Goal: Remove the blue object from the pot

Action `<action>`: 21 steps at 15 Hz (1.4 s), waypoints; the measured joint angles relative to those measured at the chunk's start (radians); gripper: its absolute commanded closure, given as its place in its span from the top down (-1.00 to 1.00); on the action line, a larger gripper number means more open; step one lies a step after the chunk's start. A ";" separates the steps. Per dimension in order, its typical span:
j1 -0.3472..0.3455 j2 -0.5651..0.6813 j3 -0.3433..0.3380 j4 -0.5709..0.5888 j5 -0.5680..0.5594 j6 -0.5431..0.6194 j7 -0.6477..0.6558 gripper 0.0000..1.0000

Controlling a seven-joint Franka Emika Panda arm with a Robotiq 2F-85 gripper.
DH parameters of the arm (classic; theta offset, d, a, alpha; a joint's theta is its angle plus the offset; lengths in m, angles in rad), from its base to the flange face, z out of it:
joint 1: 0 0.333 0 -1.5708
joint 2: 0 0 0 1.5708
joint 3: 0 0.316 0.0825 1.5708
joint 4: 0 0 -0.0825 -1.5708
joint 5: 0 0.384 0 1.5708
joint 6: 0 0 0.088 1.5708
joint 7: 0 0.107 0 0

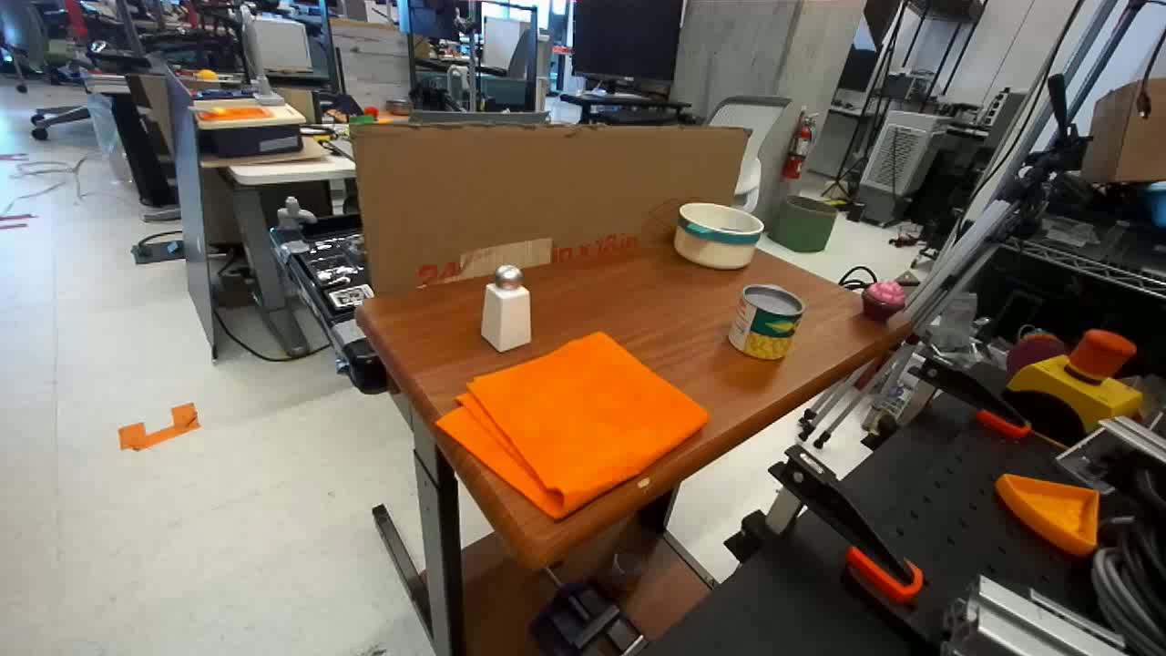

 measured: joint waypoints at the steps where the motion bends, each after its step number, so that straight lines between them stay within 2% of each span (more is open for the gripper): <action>1: 0.000 0.000 0.000 0.000 0.000 0.000 0.000 1.00; 15: 0.000 0.018 0.006 0.020 0.001 -0.001 0.012 1.00; 17: 0.001 0.072 0.021 0.069 0.001 -0.003 0.027 1.00; 21: 0.019 0.269 0.046 0.233 0.008 -0.003 0.059 1.00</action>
